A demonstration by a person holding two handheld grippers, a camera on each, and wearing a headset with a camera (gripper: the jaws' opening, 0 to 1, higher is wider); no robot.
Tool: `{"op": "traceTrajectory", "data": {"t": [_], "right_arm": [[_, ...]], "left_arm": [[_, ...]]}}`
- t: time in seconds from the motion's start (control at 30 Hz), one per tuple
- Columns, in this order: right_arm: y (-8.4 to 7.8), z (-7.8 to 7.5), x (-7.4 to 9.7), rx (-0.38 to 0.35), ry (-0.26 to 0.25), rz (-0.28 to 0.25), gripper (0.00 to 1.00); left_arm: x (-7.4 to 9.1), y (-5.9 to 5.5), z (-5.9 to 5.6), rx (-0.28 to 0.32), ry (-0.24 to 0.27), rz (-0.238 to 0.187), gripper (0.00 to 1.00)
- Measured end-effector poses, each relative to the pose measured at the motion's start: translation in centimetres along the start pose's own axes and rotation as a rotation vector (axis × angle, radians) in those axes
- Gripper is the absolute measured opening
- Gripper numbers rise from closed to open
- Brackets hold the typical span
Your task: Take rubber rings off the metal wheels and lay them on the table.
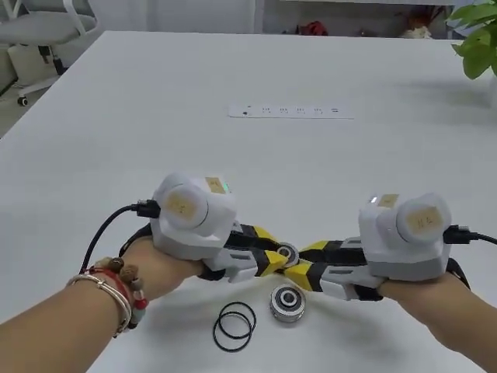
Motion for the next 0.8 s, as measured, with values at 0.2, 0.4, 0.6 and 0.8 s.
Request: {"op": "traceTrajectory", "data": {"t": [0.2,0.4,0.6,0.8], "right_arm": [[-0.14,-0.13,0.03,-0.014,0.004,0.007,0.12],[-0.31,-0.31,0.02,-0.020,-0.021,0.019,0.01],[-0.38,-0.59,0.12,-0.082,-0.035,0.026,0.00],[-0.38,-0.95,0.31,-0.158,-0.061,0.037,0.00]], "left_arm": [[-0.02,0.00,0.06,0.007,0.011,0.001,0.13],[-0.01,0.01,0.07,0.009,0.015,-0.001,0.13],[-0.05,0.01,0.05,-0.001,0.017,-0.002,0.13],[-0.04,0.00,0.01,-0.011,0.015,0.000,0.13]]}}
Point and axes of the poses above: the centre of the closed fingertips' face, and the gripper's own axes: x roughly backward along the fingers, z roughly to its left, y roughly out of its top, the point moved 6 cm from there along x, roughly backward along the fingers, and after that the axes turned 1 degree about -z, right-handed, at the moved point
